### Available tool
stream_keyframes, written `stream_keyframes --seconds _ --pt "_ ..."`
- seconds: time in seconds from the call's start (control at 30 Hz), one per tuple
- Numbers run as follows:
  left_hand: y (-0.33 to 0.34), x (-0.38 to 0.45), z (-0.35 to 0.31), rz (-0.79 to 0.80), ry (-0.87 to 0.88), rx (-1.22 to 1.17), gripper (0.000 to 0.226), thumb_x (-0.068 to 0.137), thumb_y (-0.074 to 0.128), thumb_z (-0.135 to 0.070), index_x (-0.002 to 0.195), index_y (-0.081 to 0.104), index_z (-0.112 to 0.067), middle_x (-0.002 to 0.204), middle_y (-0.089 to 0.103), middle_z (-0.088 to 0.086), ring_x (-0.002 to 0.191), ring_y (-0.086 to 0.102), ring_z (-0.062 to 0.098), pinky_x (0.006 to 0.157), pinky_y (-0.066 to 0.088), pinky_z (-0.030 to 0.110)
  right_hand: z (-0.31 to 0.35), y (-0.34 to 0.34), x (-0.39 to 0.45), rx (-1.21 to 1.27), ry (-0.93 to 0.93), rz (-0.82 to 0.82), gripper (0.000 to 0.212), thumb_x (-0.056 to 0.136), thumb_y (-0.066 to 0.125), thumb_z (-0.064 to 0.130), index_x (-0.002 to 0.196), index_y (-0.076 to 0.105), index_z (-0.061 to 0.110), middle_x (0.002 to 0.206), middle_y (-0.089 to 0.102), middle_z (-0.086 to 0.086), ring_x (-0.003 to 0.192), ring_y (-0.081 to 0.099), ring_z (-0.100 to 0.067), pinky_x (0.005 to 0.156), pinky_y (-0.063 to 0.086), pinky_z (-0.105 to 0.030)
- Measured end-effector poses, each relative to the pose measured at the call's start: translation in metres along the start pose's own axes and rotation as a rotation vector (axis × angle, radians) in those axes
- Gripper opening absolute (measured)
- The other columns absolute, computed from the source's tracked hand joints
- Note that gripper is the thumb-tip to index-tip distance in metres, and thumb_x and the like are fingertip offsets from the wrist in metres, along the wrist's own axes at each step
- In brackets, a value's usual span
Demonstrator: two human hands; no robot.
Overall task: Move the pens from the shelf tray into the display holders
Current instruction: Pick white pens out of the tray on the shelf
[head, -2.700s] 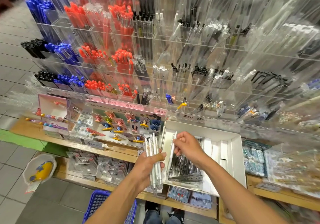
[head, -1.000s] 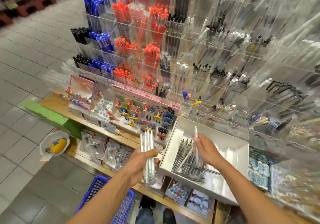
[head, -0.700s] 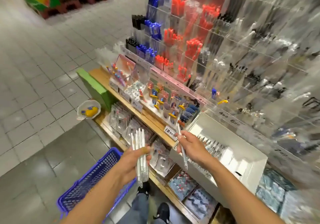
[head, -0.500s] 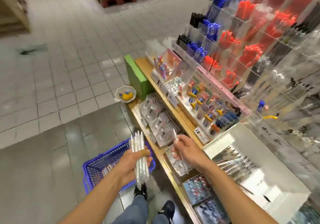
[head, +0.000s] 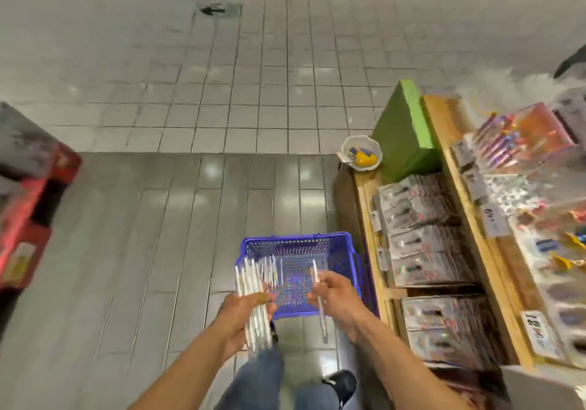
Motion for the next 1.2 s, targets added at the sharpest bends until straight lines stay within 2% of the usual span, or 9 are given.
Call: stream_keyframes --seconds 0.2,0.37,0.5,0.63,0.7,0.8,0.9,1.07,1.2 --pt "-0.054 0.082 0.001 -0.090 -0.075 0.077 0.025 0.082 0.069 0.009 0.104 0.069 -0.002 0.076 0.075 0.012 0.058 0.069 0.018 0.054 0.056 0.025 -0.041 0.056 0.084 0.079 0.151 -0.077 0.017 0.089 0.057 -0.008 0.096 0.058 0.008 0.075 0.056 -0.007 0.067 0.060 -0.022 0.069 0.040 -0.037" --pt "-0.087 0.199 0.039 -0.176 -0.148 0.170 0.026 0.079 0.076 0.002 0.104 0.070 0.001 0.090 0.077 0.015 0.080 0.073 0.027 0.076 0.059 0.035 -0.115 0.068 0.181 -0.009 0.265 -0.125 0.020 0.088 0.056 -0.009 0.090 0.058 0.011 0.073 0.059 -0.009 0.071 0.055 -0.025 0.073 0.045 -0.040" --pt "-0.108 0.318 0.086 -0.249 -0.177 0.208 0.019 0.080 0.072 0.004 0.096 0.068 -0.005 0.082 0.075 0.013 0.071 0.073 0.025 0.063 0.057 0.032 -0.194 0.075 0.282 -0.204 0.298 -0.104 0.021 0.084 0.055 -0.011 0.091 0.055 0.009 0.075 0.051 -0.011 0.068 0.048 -0.020 0.058 0.040 -0.029" --pt "-0.123 0.435 0.138 -0.344 -0.178 0.308 0.018 0.083 0.066 0.005 0.085 0.064 -0.013 0.083 0.070 0.009 0.067 0.068 0.019 0.057 0.057 0.024 -0.275 0.079 0.388 -0.344 0.302 -0.136 0.020 0.082 0.059 -0.005 0.091 0.060 0.013 0.076 0.057 -0.005 0.074 0.052 -0.019 0.067 0.044 -0.033" --pt "-0.125 0.491 0.156 -0.394 -0.167 0.386 0.014 0.083 0.066 0.001 0.094 0.062 -0.008 0.082 0.066 0.010 0.073 0.067 0.023 0.061 0.056 0.025 -0.311 0.081 0.439 -0.405 0.311 -0.128 0.018 0.081 0.062 -0.001 0.090 0.062 0.014 0.077 0.059 -0.007 0.073 0.053 -0.019 0.066 0.044 -0.032" --pt "-0.125 0.577 0.177 -0.433 -0.116 0.556 0.050 0.084 0.067 -0.009 0.131 0.053 -0.001 0.110 0.063 0.015 0.102 0.065 0.036 0.087 0.056 0.041 -0.356 0.087 0.514 -0.480 0.294 -0.096 0.015 0.081 0.064 0.003 0.089 0.060 0.016 0.079 0.057 -0.006 0.070 0.051 -0.017 0.059 0.041 -0.023" --pt "-0.128 0.649 0.193 -0.516 -0.085 0.664 0.047 0.086 0.067 -0.016 0.129 0.054 -0.001 0.117 0.065 0.017 0.105 0.064 0.037 0.084 0.054 0.038 -0.384 0.093 0.581 -0.497 0.276 -0.130 0.020 0.086 0.061 0.005 0.103 0.061 0.015 0.088 0.061 -0.007 0.070 0.057 -0.019 0.060 0.043 -0.019" --pt "-0.132 0.702 0.209 -0.657 -0.046 0.861 0.044 0.091 0.064 -0.022 0.130 0.052 -0.005 0.113 0.067 0.016 0.100 0.066 0.036 0.068 0.046 0.036 -0.404 0.104 0.640 -0.541 0.287 -0.102 0.029 0.092 0.055 0.008 0.121 0.060 0.009 0.121 0.062 -0.013 0.112 0.058 -0.029 0.094 0.050 -0.032" --pt "-0.124 0.699 0.212 -0.708 -0.057 0.914 0.056 0.091 0.066 -0.021 0.140 0.040 -0.010 0.125 0.063 0.016 0.110 0.063 0.038 0.087 0.052 0.045 -0.405 0.113 0.642 -0.514 0.265 -0.118 0.034 0.089 0.053 0.000 0.122 0.058 0.007 0.118 0.060 -0.012 0.103 0.057 -0.026 0.085 0.047 -0.030"
Point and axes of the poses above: each hand's wrist, its own x-axis towards the middle knuckle, its own y-axis out of the palm, z = x × y, the point moved 3 cm from there along x, towards the middle knuckle
